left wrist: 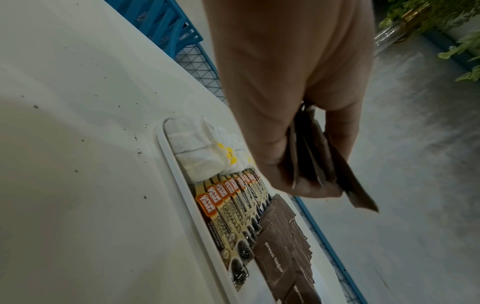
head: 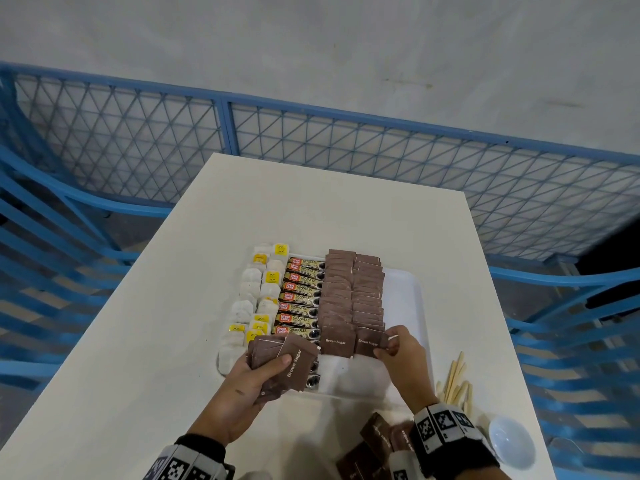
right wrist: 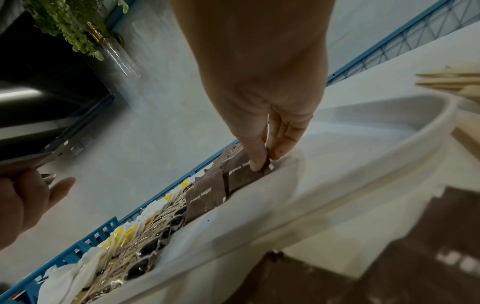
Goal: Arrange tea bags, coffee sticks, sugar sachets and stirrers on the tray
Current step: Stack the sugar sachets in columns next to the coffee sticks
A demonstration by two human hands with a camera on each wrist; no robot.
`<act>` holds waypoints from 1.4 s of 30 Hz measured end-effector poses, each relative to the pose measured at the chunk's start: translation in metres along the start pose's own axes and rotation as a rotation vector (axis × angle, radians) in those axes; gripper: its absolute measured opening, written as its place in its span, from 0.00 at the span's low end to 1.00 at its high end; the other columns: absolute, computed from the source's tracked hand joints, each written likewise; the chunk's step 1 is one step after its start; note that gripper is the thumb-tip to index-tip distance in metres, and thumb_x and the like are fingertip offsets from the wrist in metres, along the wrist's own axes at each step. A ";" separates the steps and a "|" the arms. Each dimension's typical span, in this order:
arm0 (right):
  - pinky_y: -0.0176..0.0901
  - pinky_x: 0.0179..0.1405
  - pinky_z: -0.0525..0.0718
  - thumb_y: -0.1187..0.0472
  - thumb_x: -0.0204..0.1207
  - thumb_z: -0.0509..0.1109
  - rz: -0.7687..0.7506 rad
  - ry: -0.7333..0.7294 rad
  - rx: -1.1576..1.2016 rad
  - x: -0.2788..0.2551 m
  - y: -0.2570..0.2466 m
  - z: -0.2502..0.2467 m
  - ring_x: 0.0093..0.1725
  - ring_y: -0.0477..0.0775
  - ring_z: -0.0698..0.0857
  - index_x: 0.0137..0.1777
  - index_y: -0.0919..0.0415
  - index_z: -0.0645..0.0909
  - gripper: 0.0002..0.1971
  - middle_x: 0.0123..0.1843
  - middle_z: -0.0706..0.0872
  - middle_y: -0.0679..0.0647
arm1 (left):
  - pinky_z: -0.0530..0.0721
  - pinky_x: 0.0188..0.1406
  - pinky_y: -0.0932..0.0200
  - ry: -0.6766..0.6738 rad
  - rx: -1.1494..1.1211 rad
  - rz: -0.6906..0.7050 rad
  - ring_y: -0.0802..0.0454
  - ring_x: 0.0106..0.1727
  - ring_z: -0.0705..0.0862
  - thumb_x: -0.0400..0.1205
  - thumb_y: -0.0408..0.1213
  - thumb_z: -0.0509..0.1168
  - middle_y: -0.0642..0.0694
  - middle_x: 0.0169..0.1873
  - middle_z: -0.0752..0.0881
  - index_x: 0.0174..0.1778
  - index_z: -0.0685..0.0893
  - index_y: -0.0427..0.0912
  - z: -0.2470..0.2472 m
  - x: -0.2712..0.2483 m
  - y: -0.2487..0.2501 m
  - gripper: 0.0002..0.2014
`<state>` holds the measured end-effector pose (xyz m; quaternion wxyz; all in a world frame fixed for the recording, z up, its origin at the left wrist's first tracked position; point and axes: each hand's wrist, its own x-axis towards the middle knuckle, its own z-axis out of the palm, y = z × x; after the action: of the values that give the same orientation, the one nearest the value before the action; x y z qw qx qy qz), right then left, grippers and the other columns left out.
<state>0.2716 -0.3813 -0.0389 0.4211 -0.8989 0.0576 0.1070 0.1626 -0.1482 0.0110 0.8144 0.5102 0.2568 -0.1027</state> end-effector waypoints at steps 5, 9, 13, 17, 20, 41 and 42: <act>0.31 0.43 0.76 0.63 0.71 0.75 -0.142 0.101 -0.038 -0.008 -0.012 0.003 0.42 0.47 0.78 0.57 0.59 0.76 0.16 0.48 0.77 0.51 | 0.83 0.28 0.64 -0.004 0.009 0.021 0.51 0.34 0.89 0.51 0.45 0.78 0.41 0.41 0.91 0.59 0.82 0.40 0.000 0.001 0.000 0.38; 0.23 0.39 0.78 0.56 0.77 0.69 -0.277 -0.090 0.122 -0.030 -0.051 0.006 0.39 0.42 0.82 0.48 0.55 0.80 0.04 0.41 0.84 0.49 | 0.83 0.31 0.63 -0.005 0.024 0.037 0.50 0.36 0.89 0.51 0.45 0.78 0.42 0.42 0.91 0.60 0.82 0.42 0.000 0.000 0.000 0.38; 0.24 0.34 0.75 0.52 0.79 0.67 -0.290 -0.469 0.219 -0.048 -0.080 0.010 0.35 0.37 0.81 0.45 0.44 0.79 0.02 0.39 0.85 0.44 | 0.83 0.32 0.62 -0.017 0.020 0.034 0.49 0.40 0.89 0.52 0.43 0.79 0.40 0.46 0.91 0.62 0.81 0.41 0.001 -0.001 0.001 0.39; 0.26 0.34 0.76 0.61 0.75 0.73 -0.294 -0.553 0.245 -0.049 -0.079 0.017 0.36 0.39 0.81 0.46 0.48 0.82 0.06 0.40 0.85 0.46 | 0.83 0.33 0.60 -0.035 0.014 0.029 0.47 0.43 0.89 0.61 0.42 0.80 0.39 0.46 0.91 0.62 0.81 0.39 0.001 -0.004 0.002 0.32; 0.32 0.32 0.80 0.66 0.75 0.72 -0.233 -0.581 0.287 -0.048 -0.075 0.018 0.33 0.44 0.81 0.43 0.54 0.81 0.06 0.37 0.84 0.49 | 0.84 0.36 0.59 -0.016 -0.022 -0.011 0.48 0.39 0.89 0.75 0.32 0.71 0.39 0.42 0.91 0.61 0.81 0.36 0.000 -0.004 0.002 0.18; 0.38 0.32 0.88 0.77 0.74 0.67 0.277 -0.207 0.493 -0.020 -0.022 0.029 0.32 0.59 0.88 0.45 0.70 0.77 0.04 0.36 0.85 0.62 | 0.86 0.26 0.60 0.037 -0.138 -0.033 0.44 0.33 0.89 0.80 0.25 0.60 0.35 0.38 0.90 0.56 0.82 0.36 -0.003 -0.005 0.007 0.11; 0.37 0.29 0.87 0.76 0.74 0.67 0.264 -0.193 0.447 -0.021 -0.023 0.032 0.30 0.57 0.87 0.43 0.68 0.77 0.05 0.36 0.85 0.61 | 0.87 0.27 0.60 0.030 -0.142 -0.030 0.43 0.34 0.89 0.80 0.25 0.59 0.35 0.38 0.90 0.56 0.82 0.36 -0.004 -0.005 0.008 0.11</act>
<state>0.2515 -0.3418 -0.0361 0.5948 -0.7541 0.1559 0.2305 0.1605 -0.1419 0.0186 0.8429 0.4489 0.2831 -0.0887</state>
